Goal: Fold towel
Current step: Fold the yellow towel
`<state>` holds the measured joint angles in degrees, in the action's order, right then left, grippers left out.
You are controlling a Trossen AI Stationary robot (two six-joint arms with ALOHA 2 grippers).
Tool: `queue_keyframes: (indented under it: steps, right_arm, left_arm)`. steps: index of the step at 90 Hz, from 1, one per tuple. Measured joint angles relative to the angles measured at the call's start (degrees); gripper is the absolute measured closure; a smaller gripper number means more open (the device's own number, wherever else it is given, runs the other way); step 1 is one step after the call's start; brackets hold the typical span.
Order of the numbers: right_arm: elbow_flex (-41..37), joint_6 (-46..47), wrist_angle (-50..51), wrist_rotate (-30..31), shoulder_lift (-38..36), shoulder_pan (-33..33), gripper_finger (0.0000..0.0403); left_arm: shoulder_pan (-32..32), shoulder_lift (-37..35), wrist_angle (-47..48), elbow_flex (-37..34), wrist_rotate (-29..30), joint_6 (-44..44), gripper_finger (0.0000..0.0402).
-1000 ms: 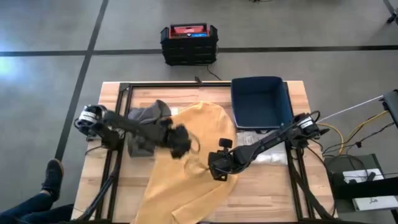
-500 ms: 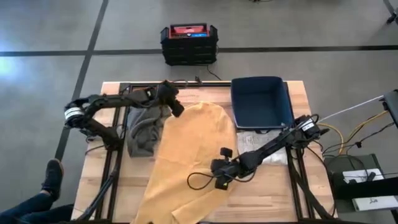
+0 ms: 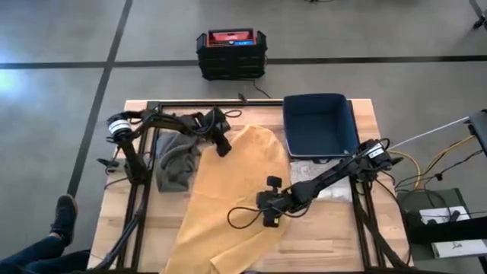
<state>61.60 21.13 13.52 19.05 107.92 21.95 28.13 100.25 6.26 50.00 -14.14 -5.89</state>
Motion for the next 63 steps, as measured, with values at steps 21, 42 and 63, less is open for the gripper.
queue_keyframes:
  steps: [21,42,63]
  right_arm:
    - [0.0,-1.64,0.07,0.0,0.0,-0.64,0.0384]
    - [-0.01,-1.64,0.35,0.0,0.0,-0.98,0.0384]
    - [-0.02,-1.64,0.41,0.0,0.0,-1.0,0.0384]
  left_arm:
    - [-2.93,-2.99,-0.72,-0.09,9.76,3.66,0.0289]
    - [-2.5,-0.87,-5.2,-0.13,8.43,5.97,0.0289]
    - [-2.7,2.07,-2.85,0.21,20.68,11.18,0.0351]
